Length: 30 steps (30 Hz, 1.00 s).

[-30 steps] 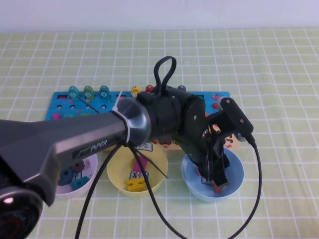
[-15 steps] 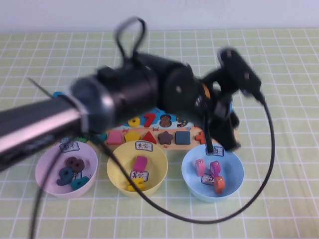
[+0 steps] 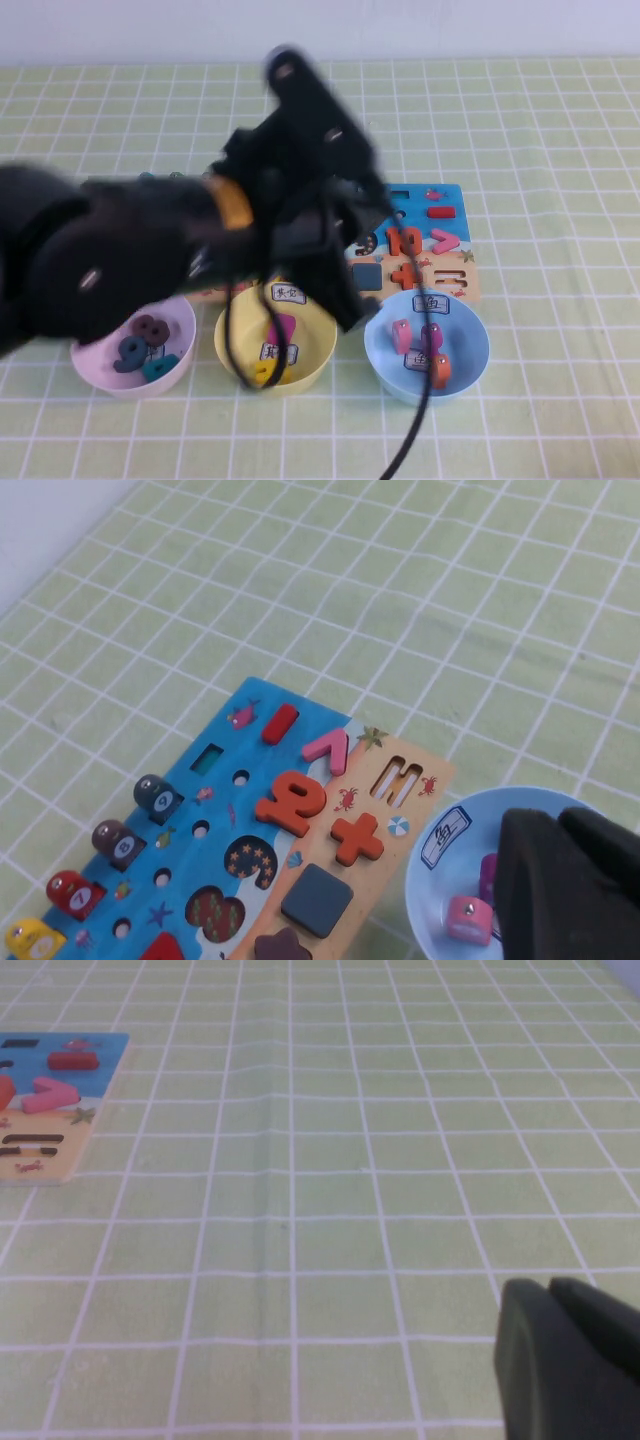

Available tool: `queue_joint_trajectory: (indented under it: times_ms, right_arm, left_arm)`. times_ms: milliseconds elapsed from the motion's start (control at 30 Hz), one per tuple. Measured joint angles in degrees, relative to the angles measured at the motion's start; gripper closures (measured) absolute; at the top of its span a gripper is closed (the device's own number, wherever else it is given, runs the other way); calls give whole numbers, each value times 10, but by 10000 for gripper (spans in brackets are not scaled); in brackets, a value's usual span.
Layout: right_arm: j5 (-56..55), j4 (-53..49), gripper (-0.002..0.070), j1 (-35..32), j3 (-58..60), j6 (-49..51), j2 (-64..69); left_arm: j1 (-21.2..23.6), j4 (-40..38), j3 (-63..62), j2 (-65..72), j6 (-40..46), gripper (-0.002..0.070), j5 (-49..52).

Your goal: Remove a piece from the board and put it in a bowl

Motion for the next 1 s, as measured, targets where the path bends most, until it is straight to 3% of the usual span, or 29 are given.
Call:
queue_joint_trajectory:
  times_ms: [133, 333, 633, 1000]
  right_arm:
    - [0, 0, 694, 0, 0, 0, 0]
    - [0, 0, 694, 0, 0, 0, 0]
    - [0, 0, 694, 0, 0, 0, 0]
    - [0, -1, 694, 0, 0, 0, 0]
  left_arm:
    - [0, -3, 92, -75, -36, 676, -58]
    - [0, -6, 163, -188, -93, 676, -59]
    - [0, -14, 213, -331, -185, 677, 38]
    - [0, 23, 218, -332, -207, 677, 143]
